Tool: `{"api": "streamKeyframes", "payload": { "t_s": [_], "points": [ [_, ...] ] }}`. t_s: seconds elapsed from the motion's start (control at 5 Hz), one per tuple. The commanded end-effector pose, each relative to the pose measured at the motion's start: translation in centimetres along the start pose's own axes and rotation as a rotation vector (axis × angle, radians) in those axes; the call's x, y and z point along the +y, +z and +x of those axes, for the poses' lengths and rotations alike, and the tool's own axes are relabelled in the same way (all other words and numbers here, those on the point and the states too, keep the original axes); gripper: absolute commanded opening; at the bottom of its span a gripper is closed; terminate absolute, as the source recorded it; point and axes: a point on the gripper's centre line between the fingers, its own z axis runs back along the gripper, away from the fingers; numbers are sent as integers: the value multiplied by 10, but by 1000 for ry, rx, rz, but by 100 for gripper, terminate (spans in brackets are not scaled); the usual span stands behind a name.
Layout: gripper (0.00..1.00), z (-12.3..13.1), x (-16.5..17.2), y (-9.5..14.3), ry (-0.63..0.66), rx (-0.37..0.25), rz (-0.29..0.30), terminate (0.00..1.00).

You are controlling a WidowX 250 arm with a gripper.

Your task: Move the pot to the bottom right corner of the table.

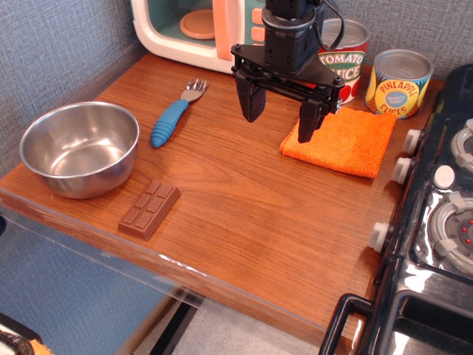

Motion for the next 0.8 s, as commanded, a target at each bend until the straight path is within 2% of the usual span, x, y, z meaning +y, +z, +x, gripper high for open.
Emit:
{"api": "streamKeyframes", "payload": {
  "t_s": [0.0, 0.2, 0.4, 0.6],
  "points": [
    [100, 0, 0, 0, 0, 0, 0, 0],
    [100, -11, 19, 1, 51, 28, -7, 0],
    [100, -22, 37, 0, 73, 49, 19, 0],
    [100, -43, 63, 12, 75, 59, 46, 0]
  ]
}}
